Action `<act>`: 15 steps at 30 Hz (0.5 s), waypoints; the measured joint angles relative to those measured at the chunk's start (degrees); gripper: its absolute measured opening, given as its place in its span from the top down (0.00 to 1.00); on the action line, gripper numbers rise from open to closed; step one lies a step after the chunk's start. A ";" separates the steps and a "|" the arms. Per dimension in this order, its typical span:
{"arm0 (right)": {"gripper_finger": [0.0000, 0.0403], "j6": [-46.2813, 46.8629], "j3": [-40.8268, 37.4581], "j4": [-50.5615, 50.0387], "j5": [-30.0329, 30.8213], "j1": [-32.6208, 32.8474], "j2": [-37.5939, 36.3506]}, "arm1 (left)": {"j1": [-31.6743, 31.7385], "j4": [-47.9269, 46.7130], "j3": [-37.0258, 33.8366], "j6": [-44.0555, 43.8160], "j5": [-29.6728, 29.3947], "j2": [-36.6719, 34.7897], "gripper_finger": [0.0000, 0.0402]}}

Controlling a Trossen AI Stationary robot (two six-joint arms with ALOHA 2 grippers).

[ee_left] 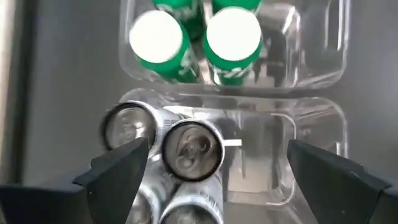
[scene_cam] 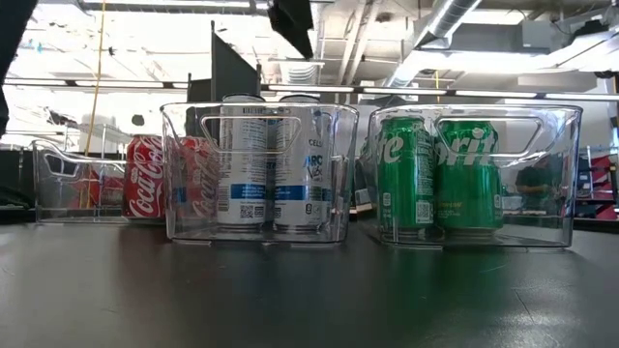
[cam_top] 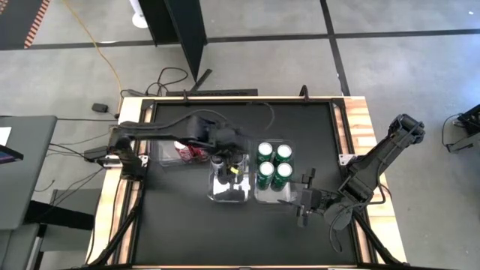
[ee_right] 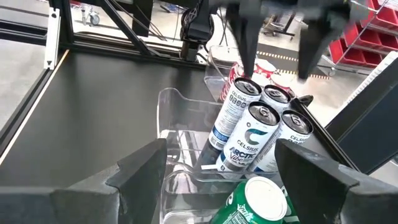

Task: Sort soda cans
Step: Adjust the left transparent bin

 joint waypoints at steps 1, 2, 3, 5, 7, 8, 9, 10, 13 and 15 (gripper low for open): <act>0.21 0.00 0.00 0.00 0.00 -0.14 0.00 | -0.42 0.08 0.00 -0.24 -1.23 -1.10 0.05; 0.21 -0.04 0.00 -0.04 0.00 -0.25 0.00 | -0.81 0.19 0.00 -0.47 -2.66 -2.20 0.05; 0.21 -0.13 0.00 -0.06 0.00 -0.46 0.00 | -1.23 0.16 0.00 -0.80 -3.92 -3.47 0.05; 0.21 -0.37 0.00 -0.07 0.00 -0.67 0.00 | -2.13 -0.21 0.00 -1.98 -6.30 -5.77 0.05; 0.21 -0.55 0.00 -0.09 0.00 -1.13 0.00 | -3.26 -0.59 0.00 -3.85 -9.77 -8.27 0.05; 0.21 -0.55 0.00 -0.16 0.00 -1.33 0.00 | -4.01 -1.25 0.00 -5.26 -12.12 -9.49 0.05; 0.21 -0.55 0.00 -0.28 -0.02 -1.63 0.00 | -4.86 -1.99 0.00 -7.03 -14.61 -10.53 0.05; 0.21 -0.58 0.00 -0.35 0.00 -1.83 0.00 | -5.77 -2.87 0.00 -8.78 -17.34 -11.66 0.05; 0.21 -1.42 0.00 -0.29 -0.04 -2.65 0.00 | -9.06 -6.64 -1.29 -15.39 -25.51 -14.76 0.05; 0.21 -1.64 0.00 -0.24 -0.14 -3.37 0.00 | -11.34 -8.78 -4.06 -20.77 -29.56 -17.01 0.05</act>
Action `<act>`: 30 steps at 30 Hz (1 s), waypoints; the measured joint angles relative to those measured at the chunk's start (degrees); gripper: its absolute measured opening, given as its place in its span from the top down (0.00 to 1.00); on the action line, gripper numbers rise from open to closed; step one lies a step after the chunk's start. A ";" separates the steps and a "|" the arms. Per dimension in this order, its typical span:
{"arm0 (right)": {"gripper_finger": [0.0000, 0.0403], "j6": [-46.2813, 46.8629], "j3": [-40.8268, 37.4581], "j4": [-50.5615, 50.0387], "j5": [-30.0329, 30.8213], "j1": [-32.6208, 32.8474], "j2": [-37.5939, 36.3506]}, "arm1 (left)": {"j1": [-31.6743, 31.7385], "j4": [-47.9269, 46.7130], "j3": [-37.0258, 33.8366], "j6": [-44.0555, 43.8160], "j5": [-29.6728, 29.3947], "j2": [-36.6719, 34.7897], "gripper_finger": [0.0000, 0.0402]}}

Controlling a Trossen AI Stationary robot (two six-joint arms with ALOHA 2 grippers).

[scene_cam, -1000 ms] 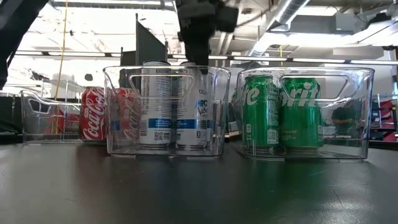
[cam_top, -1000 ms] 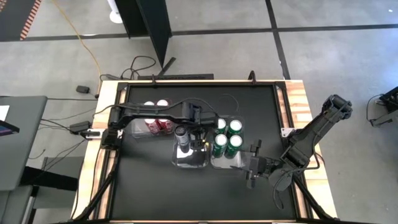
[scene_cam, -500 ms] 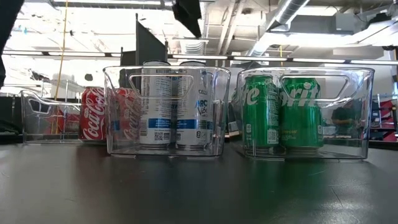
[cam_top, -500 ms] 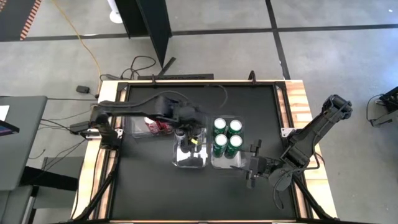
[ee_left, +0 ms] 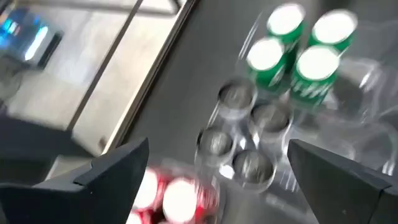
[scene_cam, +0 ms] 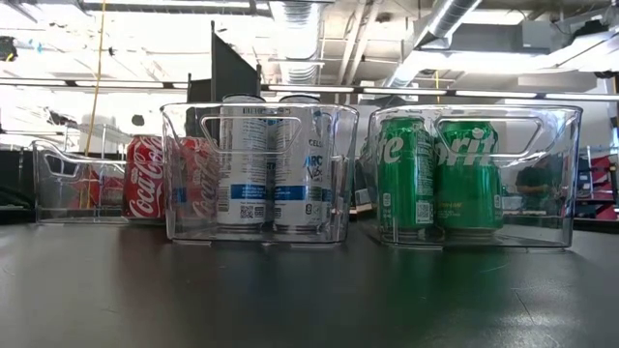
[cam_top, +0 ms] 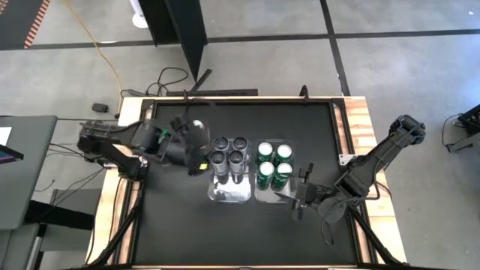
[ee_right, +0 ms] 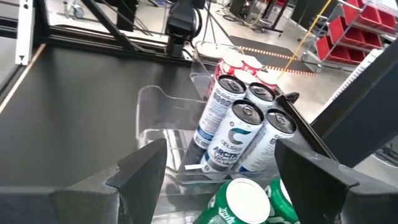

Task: Sort soda cans
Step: Adjust the left transparent bin

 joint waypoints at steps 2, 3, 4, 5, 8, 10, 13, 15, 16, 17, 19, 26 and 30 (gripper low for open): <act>0.21 -0.37 0.00 0.09 0.01 -0.81 0.02 | -2.24 -2.58 -3.73 -6.51 -2.70 -1.95 0.05; 0.21 -0.84 0.00 0.33 -0.01 -1.27 0.00 | -3.45 -3.40 -5.85 -10.07 -4.13 -3.02 0.05; 0.21 -1.40 0.00 0.75 -0.09 -1.73 0.00 | -4.84 -4.25 -8.38 -13.68 -5.56 -4.26 0.05; 0.21 -2.20 0.00 1.40 -0.43 -2.20 0.02 | -6.18 -5.00 -11.08 -17.02 -6.65 -5.57 0.05; 0.21 -5.19 0.00 4.54 -3.56 -3.68 0.01 | -9.89 -4.01 -19.37 -25.71 -9.55 -9.38 0.05; 0.21 -7.23 0.00 6.67 -5.90 -4.49 0.00 | -12.43 -3.00 -24.67 -31.32 -11.44 -11.59 0.05; 0.21 -8.90 0.02 8.71 -8.13 -5.61 0.02 | -16.25 -0.20 -31.63 -38.36 -14.74 -14.61 0.05; 0.21 -9.64 0.02 9.96 -9.20 -6.54 0.02 | -18.59 0.64 -35.61 -43.05 -17.05 -16.11 0.05; 0.21 -10.21 0.02 10.78 -9.94 -7.12 0.02 | -19.67 0.92 -37.34 -45.41 -18.09 -16.62 0.06; 0.21 -10.61 0.02 11.64 -10.91 -7.78 0.02 | -20.68 1.15 -39.01 -47.61 -18.99 -17.06 0.06; 0.22 -11.51 0.02 13.49 -13.69 -9.50 0.15 | -22.26 1.38 -41.88 -51.53 -20.97 -17.42 0.08; 0.29 -17.02 0.20 21.68 -24.01 -15.51 3.47 | -24.46 4.25 -47.41 -55.32 -24.37 -16.62 0.26; 0.32 -19.73 0.20 24.66 -27.09 -18.06 5.21 | -24.52 4.52 -47.72 -54.03 -24.83 -16.00 0.52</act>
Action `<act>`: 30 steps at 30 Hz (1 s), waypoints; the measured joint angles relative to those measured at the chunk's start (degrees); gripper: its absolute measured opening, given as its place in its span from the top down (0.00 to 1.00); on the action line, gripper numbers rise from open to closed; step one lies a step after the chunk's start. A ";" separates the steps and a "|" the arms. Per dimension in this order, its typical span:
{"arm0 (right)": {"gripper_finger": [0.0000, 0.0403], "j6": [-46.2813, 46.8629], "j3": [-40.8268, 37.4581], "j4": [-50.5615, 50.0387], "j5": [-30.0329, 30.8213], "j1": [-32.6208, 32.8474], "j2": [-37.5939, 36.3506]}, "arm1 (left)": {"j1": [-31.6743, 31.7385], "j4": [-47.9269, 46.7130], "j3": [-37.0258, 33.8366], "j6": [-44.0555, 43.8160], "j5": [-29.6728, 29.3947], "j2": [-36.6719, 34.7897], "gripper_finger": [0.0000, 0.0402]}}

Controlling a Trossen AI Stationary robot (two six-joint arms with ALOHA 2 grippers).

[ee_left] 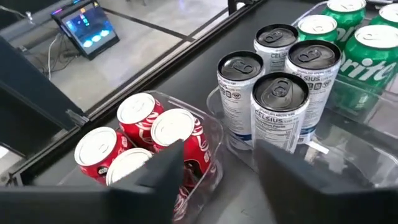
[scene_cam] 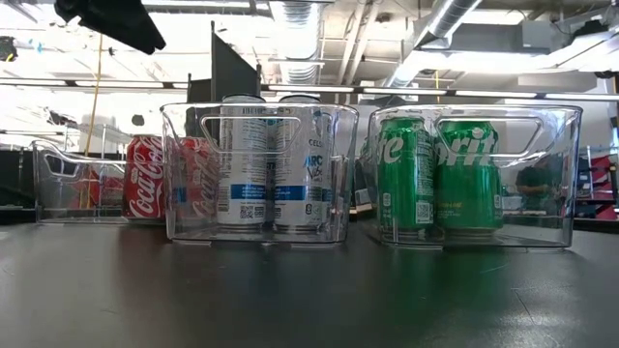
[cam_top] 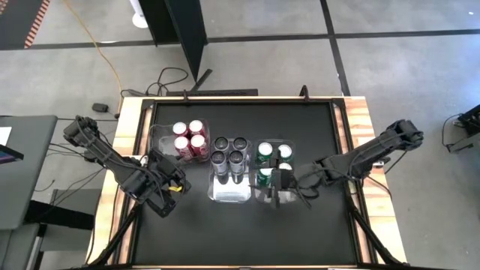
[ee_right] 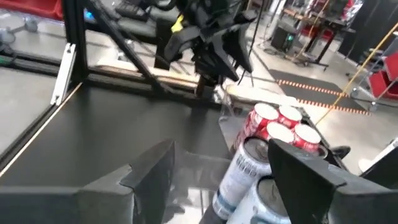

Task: Sort soda cans
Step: Adjust the left transparent bin

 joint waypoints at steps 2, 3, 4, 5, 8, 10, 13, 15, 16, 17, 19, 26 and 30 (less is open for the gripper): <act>0.32 -0.44 0.00 1.87 -0.99 -1.26 0.50 | 0.00 0.04 0.00 0.82 -0.01 0.02 0.69; 0.33 -0.67 0.00 2.17 -1.73 -1.86 0.56 | 0.00 0.03 0.00 1.39 -0.06 0.02 0.78; 0.33 -0.96 0.00 2.50 -2.69 -2.32 0.56 | 0.00 -0.19 0.00 1.73 -0.32 -0.01 0.86; 0.33 -1.29 0.00 3.27 -3.50 -2.85 0.56 | 0.00 -0.45 0.00 1.89 -0.60 -0.10 0.93; 0.33 -2.35 0.00 5.17 -4.49 -4.32 0.54 | 0.05 -1.12 0.00 2.28 -0.99 -0.68 0.98; 0.33 -3.49 0.00 5.92 -4.55 -4.80 0.54 | 0.41 -2.95 0.00 1.35 -0.88 -0.88 1.00; 0.33 -4.67 0.00 6.05 -4.57 -5.30 0.54 | 1.74 -9.85 0.00 -4.59 0.94 -0.85 1.00; 0.33 -4.72 0.00 6.00 -4.60 -5.56 0.54 | 3.58 -16.06 0.00 -11.71 3.32 -0.85 1.00; 0.33 -4.73 0.00 6.01 -4.60 -5.69 0.54 | 5.01 -16.67 0.00 -13.65 5.26 -0.94 1.00; 0.33 -4.83 0.00 6.02 -4.60 -5.74 0.54 | 6.96 -16.16 0.01 -11.96 7.13 -1.50 1.00; 0.33 -5.80 0.00 6.01 -4.60 -5.76 0.54 | 11.22 -15.30 0.10 -8.42 10.93 -2.97 1.00; 0.33 -8.49 0.00 5.81 -4.60 -5.72 0.52 | 27.39 -16.43 0.44 0.67 23.47 -5.79 1.00; 0.33 -10.50 0.00 5.35 -4.58 -5.72 0.52 | 35.02 -16.11 0.44 6.51 30.90 -7.12 1.00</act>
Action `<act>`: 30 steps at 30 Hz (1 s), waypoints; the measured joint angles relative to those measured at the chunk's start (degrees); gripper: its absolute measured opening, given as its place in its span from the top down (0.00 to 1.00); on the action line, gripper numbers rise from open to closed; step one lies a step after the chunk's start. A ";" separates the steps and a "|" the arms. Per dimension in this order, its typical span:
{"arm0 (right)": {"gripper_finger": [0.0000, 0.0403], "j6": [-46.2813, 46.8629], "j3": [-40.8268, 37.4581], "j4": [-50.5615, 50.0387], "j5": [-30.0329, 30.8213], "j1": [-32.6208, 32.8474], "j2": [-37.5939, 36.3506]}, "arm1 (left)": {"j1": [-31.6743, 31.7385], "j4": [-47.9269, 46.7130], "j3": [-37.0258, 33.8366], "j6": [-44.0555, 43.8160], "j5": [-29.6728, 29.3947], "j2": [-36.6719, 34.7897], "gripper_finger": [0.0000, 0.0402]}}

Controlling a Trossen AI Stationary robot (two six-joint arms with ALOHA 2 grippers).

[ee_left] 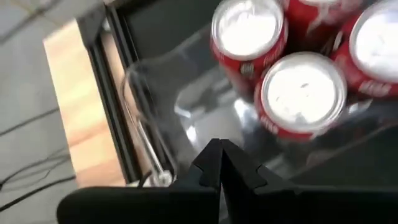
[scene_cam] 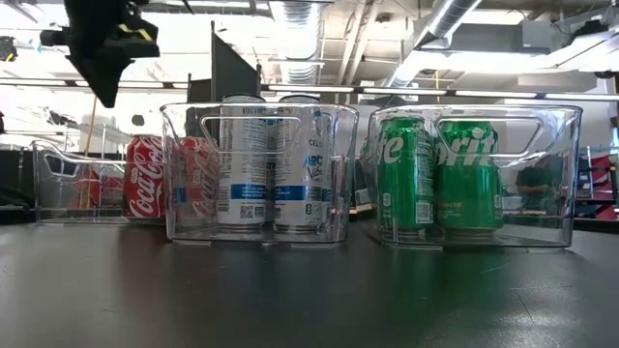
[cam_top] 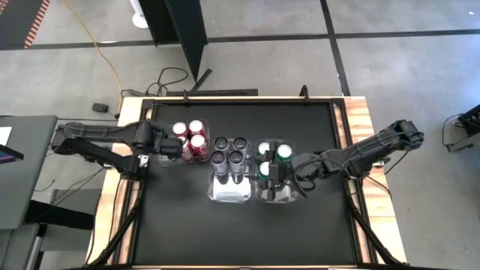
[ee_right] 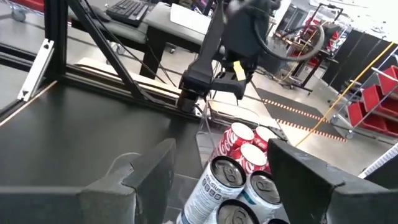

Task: Sort soda cans
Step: Adjust the left transparent bin

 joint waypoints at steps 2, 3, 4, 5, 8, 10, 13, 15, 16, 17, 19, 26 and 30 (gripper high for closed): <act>0.33 -0.77 0.00 0.02 0.00 0.00 -0.02 | 2.81 -0.09 0.00 3.86 3.25 -0.07 1.00; 0.33 -1.23 0.00 0.02 0.01 0.00 -0.02 | 3.86 -0.10 0.00 5.83 4.55 -0.07 1.00; 0.33 -1.64 0.00 0.00 0.01 0.00 -0.02 | 4.95 -0.13 0.00 7.83 5.53 0.06 1.00; 0.33 -1.88 0.00 0.00 0.00 0.00 -0.02 | 5.91 -0.17 0.00 9.78 6.76 0.45 1.00; 0.33 -2.35 0.00 -0.47 0.01 0.00 -0.02 | 8.01 0.16 -0.94 15.53 10.00 1.85 1.00; 0.33 -2.42 0.00 -1.17 0.01 0.00 -0.02 | 9.55 -0.09 -2.73 18.75 11.71 2.79 1.00; 0.33 -2.71 0.00 -2.01 0.01 0.00 -0.02 | 11.46 -0.15 -6.28 23.84 14.02 4.40 1.00; 0.33 -2.76 0.00 -2.37 0.01 0.00 -0.02 | 11.81 -0.15 -8.34 26.98 15.17 5.32 1.00; 0.33 -2.76 0.00 -2.63 0.01 0.00 -0.02 | 11.82 -0.26 -8.94 28.16 15.27 5.61 1.00; 0.33 -2.76 0.00 -2.86 0.01 0.00 -0.02 | 11.78 -0.12 -9.21 29.19 15.35 5.67 1.00; 0.33 -2.76 0.00 -3.27 0.01 0.00 -0.02 | 11.51 -0.13 -9.21 30.75 15.45 5.64 1.00; 0.33 -2.76 0.00 -3.45 0.01 -0.33 -0.02 | 10.23 -0.02 -7.67 40.04 15.46 2.12 0.99; 0.33 -2.74 0.00 -3.50 0.03 -0.57 -0.02 | 8.91 -0.13 -7.66 44.91 17.95 -1.76 0.90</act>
